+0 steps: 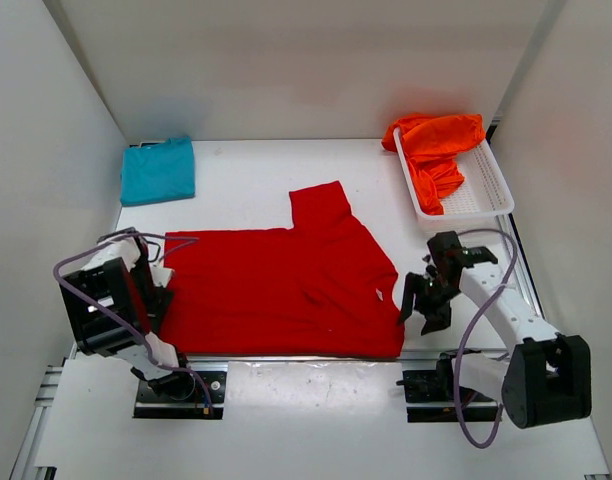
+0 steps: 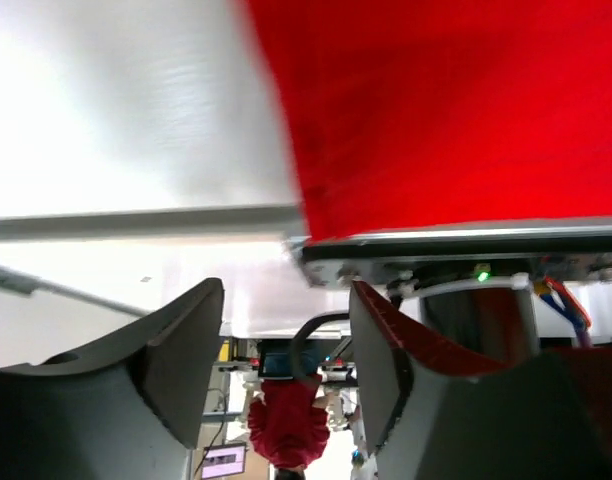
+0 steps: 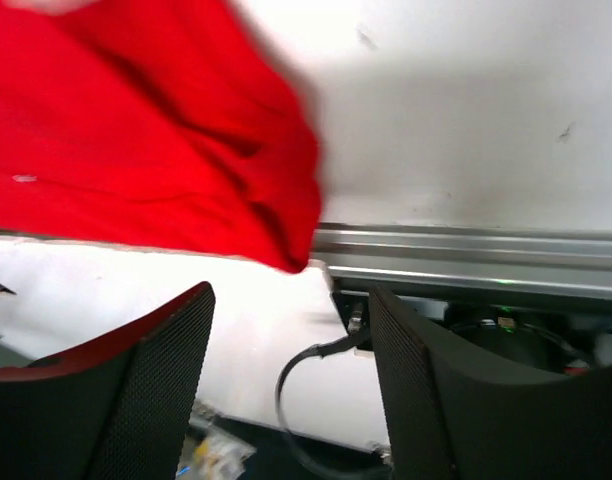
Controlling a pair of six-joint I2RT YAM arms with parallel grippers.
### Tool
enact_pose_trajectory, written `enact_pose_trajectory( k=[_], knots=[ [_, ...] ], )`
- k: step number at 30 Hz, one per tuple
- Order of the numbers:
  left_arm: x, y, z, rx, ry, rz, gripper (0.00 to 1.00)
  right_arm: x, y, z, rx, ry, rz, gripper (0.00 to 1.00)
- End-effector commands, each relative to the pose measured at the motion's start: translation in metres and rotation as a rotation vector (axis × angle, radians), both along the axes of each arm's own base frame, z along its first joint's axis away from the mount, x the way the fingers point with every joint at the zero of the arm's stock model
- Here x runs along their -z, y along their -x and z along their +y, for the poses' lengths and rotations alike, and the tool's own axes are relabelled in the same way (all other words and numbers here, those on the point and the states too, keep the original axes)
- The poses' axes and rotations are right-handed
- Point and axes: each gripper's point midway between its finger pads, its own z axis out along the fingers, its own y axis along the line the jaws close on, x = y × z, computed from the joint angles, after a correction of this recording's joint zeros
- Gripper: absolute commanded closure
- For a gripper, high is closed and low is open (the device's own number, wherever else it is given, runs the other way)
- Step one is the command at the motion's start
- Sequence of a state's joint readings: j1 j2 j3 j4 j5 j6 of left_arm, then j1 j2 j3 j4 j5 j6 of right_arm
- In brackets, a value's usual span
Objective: Fold and stack the t-shirts
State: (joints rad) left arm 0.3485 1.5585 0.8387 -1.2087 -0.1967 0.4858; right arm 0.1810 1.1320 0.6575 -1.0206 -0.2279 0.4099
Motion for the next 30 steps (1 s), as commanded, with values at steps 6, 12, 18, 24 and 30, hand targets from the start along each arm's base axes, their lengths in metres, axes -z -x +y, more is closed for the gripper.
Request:
enact_pose_trajectory(
  k=[6,12,18,24,30],
  knots=[
    [-0.066,-0.123,0.034,-0.043,-0.034,-0.37,0.36,-0.11,-0.163,0.067,-0.249,-0.017,-0.456,0.38],
    [-0.083,-0.238,0.021,-0.06,-0.012,-0.642,0.37,-0.119,-0.316,0.124,-0.22,-0.098,-0.54,0.42],
    [-0.069,-0.286,0.021,-0.161,0.032,-0.734,0.39,-0.086,-0.429,0.14,-0.069,-0.2,-0.583,0.49],
    [-0.05,-0.302,0.019,-0.186,0.024,-0.773,0.39,-0.05,-0.49,0.154,-0.095,-0.021,-0.789,0.44],
    [-0.031,-0.308,0.018,-0.236,0.047,-0.756,0.38,0.006,-0.482,0.164,-0.107,0.066,-0.722,0.44]
  ],
)
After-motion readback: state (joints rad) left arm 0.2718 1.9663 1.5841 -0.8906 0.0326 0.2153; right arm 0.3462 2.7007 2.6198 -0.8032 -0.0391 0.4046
